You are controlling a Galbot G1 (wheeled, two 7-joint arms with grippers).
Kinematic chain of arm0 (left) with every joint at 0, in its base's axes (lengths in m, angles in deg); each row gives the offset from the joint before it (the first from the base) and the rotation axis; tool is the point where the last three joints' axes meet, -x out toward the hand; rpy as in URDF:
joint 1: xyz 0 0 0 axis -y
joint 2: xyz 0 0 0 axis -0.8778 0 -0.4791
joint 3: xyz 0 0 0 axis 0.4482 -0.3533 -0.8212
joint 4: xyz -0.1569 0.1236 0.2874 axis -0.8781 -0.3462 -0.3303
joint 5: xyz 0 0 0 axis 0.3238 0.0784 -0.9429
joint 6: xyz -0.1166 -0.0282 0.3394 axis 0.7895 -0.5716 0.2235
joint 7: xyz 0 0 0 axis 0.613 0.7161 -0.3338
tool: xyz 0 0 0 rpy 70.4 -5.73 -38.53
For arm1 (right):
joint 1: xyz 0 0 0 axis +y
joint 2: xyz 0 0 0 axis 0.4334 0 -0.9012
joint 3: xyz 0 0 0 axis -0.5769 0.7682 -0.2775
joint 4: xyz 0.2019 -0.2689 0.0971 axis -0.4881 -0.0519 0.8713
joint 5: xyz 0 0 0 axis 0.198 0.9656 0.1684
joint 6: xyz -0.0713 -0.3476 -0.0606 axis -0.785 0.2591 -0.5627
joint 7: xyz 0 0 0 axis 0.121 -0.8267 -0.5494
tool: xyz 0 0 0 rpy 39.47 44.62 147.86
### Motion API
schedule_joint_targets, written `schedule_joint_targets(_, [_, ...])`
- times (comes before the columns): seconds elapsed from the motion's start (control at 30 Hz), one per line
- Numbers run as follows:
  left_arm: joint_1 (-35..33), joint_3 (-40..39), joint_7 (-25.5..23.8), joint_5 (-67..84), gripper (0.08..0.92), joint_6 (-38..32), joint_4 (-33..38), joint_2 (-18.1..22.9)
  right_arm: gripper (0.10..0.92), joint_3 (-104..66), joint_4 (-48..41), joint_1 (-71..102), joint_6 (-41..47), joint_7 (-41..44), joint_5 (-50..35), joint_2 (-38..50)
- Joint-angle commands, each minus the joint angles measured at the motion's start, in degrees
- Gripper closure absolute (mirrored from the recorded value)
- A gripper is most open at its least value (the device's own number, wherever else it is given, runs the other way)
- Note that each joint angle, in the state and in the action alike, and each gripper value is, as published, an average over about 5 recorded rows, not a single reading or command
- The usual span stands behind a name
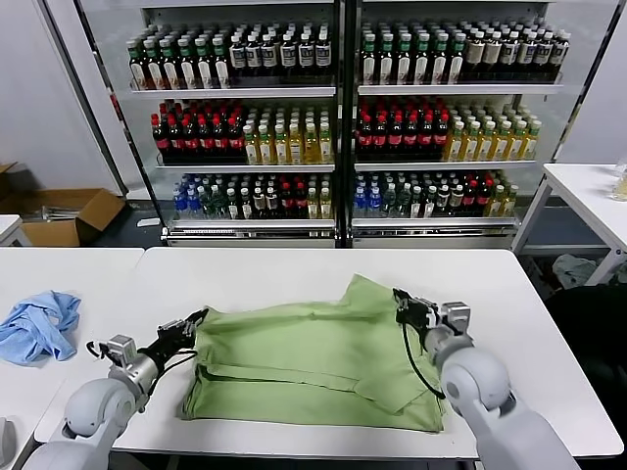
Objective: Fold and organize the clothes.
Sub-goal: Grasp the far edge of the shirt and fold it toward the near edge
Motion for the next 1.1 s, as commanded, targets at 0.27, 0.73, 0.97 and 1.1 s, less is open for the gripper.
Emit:
schedule_joint_targets(0.27, [-10.68, 4.33, -2.01, 1.21, 0.915, 0.43, 8.23, -0.98, 0.919, -10.72, 15.59, 17.83, 0.49, 0.24, -0.09, 4.34])
schedule_joint_targets(0.73, [-10.44, 4.79, -3.27, 0.58, 0.915, 2.45, 6.88, -1.66, 0.919, -13.27, 20.16, 26.05, 0.55, -0.27, 0.81, 3.01])
schedule_joint_targets(0.97, [-10.77, 3.64, -3.33, -5.07, 0.915, 4.15, 6.04, -0.86, 0.919, -11.57, 17.71, 28.32, 0.51, 0.45, 4.58, 1.79])
schedule_joint_targets(1.1, [-10.76, 3.5, -1.65, -5.97, 0.905, 4.87, 6.33, -0.49, 0.919, -10.67, 16.48, 28.66, 0.5, 0.85, 5.65, 1.24])
